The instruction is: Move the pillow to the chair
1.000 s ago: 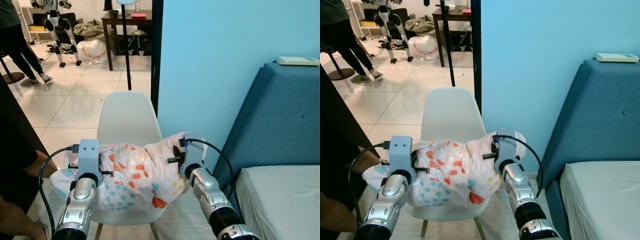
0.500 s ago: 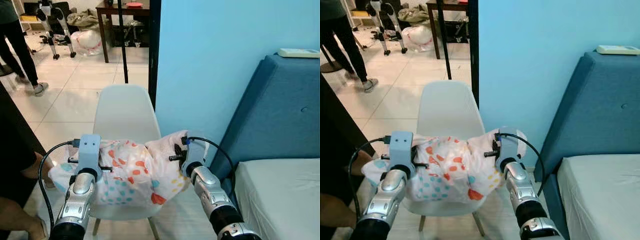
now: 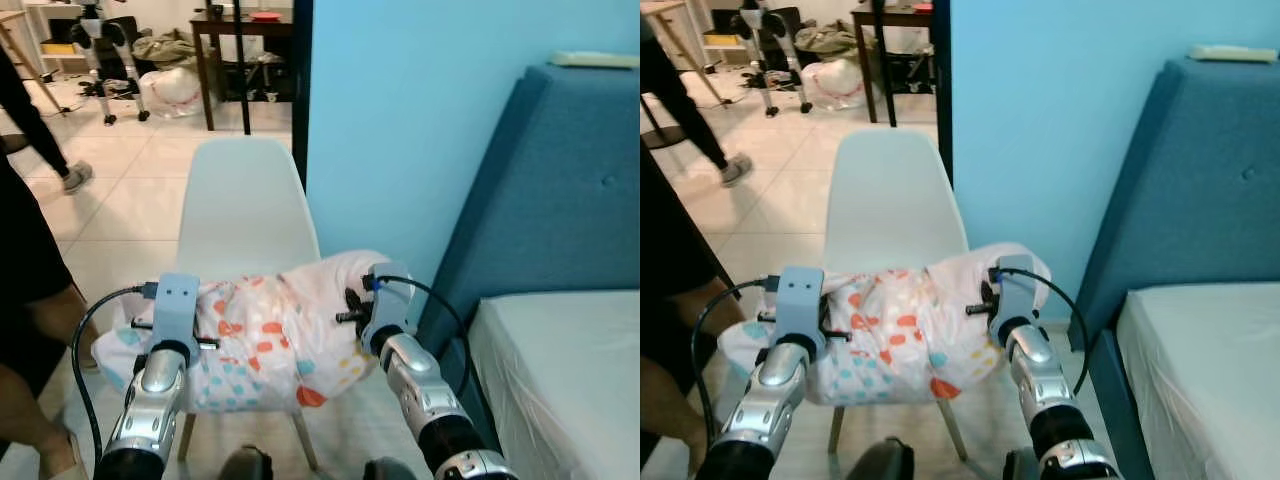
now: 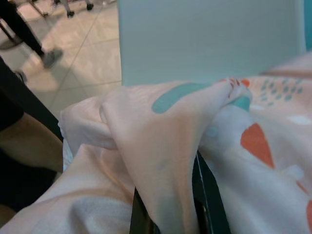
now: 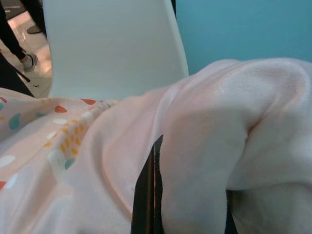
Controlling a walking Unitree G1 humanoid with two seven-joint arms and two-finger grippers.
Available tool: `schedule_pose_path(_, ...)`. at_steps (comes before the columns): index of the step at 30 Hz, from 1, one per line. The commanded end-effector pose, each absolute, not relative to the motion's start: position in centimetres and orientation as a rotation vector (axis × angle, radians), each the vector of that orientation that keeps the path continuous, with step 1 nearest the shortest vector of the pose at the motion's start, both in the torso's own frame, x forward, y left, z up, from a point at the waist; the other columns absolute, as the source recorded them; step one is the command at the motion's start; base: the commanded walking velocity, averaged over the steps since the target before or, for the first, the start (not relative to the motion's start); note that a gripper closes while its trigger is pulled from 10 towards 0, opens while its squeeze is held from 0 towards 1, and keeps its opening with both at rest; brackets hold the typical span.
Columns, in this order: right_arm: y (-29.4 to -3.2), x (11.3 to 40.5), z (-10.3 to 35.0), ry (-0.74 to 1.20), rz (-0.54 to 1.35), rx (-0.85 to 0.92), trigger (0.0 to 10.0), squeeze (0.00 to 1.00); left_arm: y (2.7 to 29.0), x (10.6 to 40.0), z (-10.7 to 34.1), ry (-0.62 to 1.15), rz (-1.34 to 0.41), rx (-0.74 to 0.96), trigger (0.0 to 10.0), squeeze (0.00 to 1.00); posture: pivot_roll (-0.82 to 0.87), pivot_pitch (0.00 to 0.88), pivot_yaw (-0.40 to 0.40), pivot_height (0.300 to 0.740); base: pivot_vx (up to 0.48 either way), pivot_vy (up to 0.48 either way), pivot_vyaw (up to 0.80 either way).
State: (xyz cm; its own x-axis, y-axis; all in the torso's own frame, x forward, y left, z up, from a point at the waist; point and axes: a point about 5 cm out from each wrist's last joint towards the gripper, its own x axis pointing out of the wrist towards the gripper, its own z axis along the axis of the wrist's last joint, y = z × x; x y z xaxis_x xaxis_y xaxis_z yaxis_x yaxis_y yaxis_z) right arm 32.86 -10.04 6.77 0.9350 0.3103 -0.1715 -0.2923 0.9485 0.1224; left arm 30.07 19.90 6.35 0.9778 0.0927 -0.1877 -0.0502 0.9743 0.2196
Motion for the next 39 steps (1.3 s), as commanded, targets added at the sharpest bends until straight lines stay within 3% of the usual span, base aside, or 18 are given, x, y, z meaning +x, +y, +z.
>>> schedule_pose_path(1, -9.2, 33.6, 8.2, 0.15, 0.352, 0.094, 10.0, 0.0, 19.4, 31.0, 7.5, 0.138, 0.022, 0.259, 10.0, 0.0, 0.04, 0.0, -0.061, 0.613, 0.0, 0.0, 0.0)
schedule_pose_path(8, -8.3, 34.3, 9.6, 0.113, 0.389, 0.103, 10.0, 0.0, 20.6, 31.8, 8.4, 0.113, 0.041, 0.286, 10.0, 0.0, 0.04, 0.0, -0.073, 0.613, 0.0, 0.0, 0.0)
schedule_pose_path(15, -6.7, 35.2, 11.4, 0.067, 0.449, 0.114, 10.0, 0.0, 22.1, 33.3, 9.9, 0.06, -0.003, 0.443, 10.0, 0.0, 0.03, 0.0, -0.103, 0.608, 0.0, 0.0, 0.0)
schedule_pose_path(24, -6.4, 35.3, 13.2, -0.066, 0.436, 0.189, 10.0, 0.0, 23.2, 34.0, 14.5, -0.206, 0.001, 0.542, 10.0, 0.0, 0.02, 0.019, -0.125, 0.608, 0.0, 0.0, 0.0)
schedule_pose_path(28, -6.1, 34.7, 11.9, -0.006, 0.461, 0.183, 10.0, 0.0, 23.5, 33.7, 13.8, -0.184, -0.042, 0.582, 10.0, 0.0, 0.02, 0.02, -0.129, 0.608, 0.0, 0.0, 0.0)
schedule_pose_path(31, -4.8, 32.9, 8.3, 0.19, 0.572, 0.132, 10.0, 0.0, 25.1, 32.6, 9.5, 0.055, -0.088, 0.7, 10.0, 0.0, 0.01, 0.02, -0.13, 0.608, 0.0, 0.0, 0.0)
schedule_pose_path(35, -4.7, 32.4, 7.4, 0.226, 0.59, 0.149, 10.0, 0.0, 26.3, 31.9, 7.9, 0.174, -0.076, 0.732, 10.0, 0.0, 0.01, 0.015, -0.134, 0.608, 0.0, 0.0, 0.0)
schedule_pose_path(36, -4.9, 32.4, 7.4, 0.217, 0.582, 0.16, 10.0, 0.31, 26.7, 31.8, 7.8, 0.186, -0.062, 0.72, 10.0, 0.0, 0.01, 0.01, -0.134, 0.608, 0.0, 0.0, 0.0)
schedule_pose_path(37, -5.1, 32.5, 7.4, 0.21, 0.564, 0.174, 10.0, 1.0, 27.1, 31.8, 8.0, 0.183, -0.038, 0.691, 10.0, 0.72, 0.01, 0.007, -0.134, 0.608, 0.0, 0.0, 0.0)
schedule_pose_path(38, -5.1, 32.5, 7.4, 0.21, 0.564, 0.174, 10.0, 1.0, 27.1, 31.8, 8.0, 0.183, -0.038, 0.691, 10.0, 0.72, 0.01, 0.007, -0.134, 0.608, 0.0, 0.0, 0.0)
schedule_pose_path(39, -5.5, 32.6, 7.5, 0.203, 0.54, 0.194, 10.0, 1.0, 27.6, 31.9, 8.3, 0.174, -0.013, 0.647, 10.0, 1.0, 0.01, 0.007, -0.134, 0.608, 0.0, 0.0, 0.0)
